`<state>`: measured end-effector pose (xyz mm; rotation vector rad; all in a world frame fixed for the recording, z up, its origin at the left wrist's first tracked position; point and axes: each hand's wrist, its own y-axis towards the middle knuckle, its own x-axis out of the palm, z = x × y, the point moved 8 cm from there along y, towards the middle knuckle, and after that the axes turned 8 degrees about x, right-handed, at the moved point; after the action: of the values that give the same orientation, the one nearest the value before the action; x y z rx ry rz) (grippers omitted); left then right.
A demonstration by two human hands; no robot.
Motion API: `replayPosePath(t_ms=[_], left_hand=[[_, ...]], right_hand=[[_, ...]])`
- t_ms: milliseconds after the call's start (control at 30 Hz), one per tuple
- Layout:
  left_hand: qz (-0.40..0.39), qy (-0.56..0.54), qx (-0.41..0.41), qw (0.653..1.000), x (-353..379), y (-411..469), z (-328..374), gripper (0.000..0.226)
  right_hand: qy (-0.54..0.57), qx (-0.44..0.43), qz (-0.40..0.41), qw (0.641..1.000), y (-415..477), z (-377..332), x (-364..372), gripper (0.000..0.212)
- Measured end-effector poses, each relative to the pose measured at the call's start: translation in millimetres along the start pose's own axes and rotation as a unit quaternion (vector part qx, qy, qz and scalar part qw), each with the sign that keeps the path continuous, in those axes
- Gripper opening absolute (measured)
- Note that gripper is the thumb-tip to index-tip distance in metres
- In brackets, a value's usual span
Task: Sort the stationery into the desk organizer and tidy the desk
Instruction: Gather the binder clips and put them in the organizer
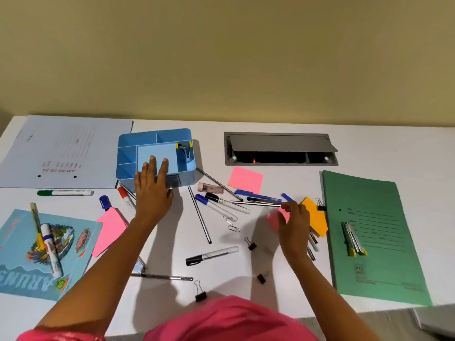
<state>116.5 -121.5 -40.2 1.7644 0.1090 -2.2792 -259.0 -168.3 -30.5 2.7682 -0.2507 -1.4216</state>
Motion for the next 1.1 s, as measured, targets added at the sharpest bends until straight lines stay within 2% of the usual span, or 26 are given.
replayPosePath(t_ms=[133, 233, 300, 367, 467, 500, 600, 733, 900, 1000, 1100], left_hand=[[-0.005, 0.009, 0.002, 1.000, -0.4, 0.9, -0.7, 0.086], [-0.010, 0.016, 0.006, 1.000, -2.7, 0.3, 1.2, 0.086], [-0.012, 0.013, 0.005, 1.000, -3.3, 0.4, 1.5, 0.085], [-0.017, 0.013, 0.003, 1.000, -2.7, 0.5, 1.3, 0.085], [-0.027, 0.013, 0.000, 1.000, -2.1, 0.5, 1.4, 0.086], [-0.029, 0.012, -0.001, 1.000, -2.2, 0.6, 1.6, 0.086], [-0.032, 0.015, -0.001, 0.999, -2.4, 1.2, 1.9, 0.086], [-0.043, 0.017, -0.004, 0.999, -2.2, 2.3, 0.8, 0.087], [-0.044, 0.018, -0.001, 0.999, -2.5, -0.4, 0.4, 0.087], [-0.047, 0.026, -0.006, 0.999, -2.4, -2.8, -1.0, 0.087], [-0.052, 0.024, -0.014, 0.998, -3.0, -4.4, -0.7, 0.087]], right_hand=[[-0.010, 0.118, 0.055, 0.991, 1.7, 65.9, -42.5, 0.027], [-0.016, 0.170, 0.107, 0.979, -0.4, 95.1, -72.0, 0.029], [-0.004, 0.233, 0.094, 0.968, -3.3, 115.9, -81.2, 0.041], [-0.038, 0.262, 0.066, 0.962, -3.6, 134.9, -81.4, 0.047], [-0.084, 0.285, 0.081, 0.951, -2.9, 151.2, -83.3, 0.026], [-0.104, 0.289, 0.083, 0.948, -2.5, 152.8, -83.3, 0.023], [-0.162, 0.268, 0.059, 0.948, -0.6, 151.6, -79.2, 0.035], [-0.153, 0.262, 0.062, 0.951, -0.6, 144.1, -77.2, 0.033], [0.002, 0.251, 0.122, 0.960, -1.2, 108.9, -76.7, 0.029], [0.107, 0.239, 0.109, 0.959, -1.6, 67.3, -68.8, 0.025], [0.140, 0.157, 0.090, 0.974, -1.5, 8.7, -54.6, 0.020]])
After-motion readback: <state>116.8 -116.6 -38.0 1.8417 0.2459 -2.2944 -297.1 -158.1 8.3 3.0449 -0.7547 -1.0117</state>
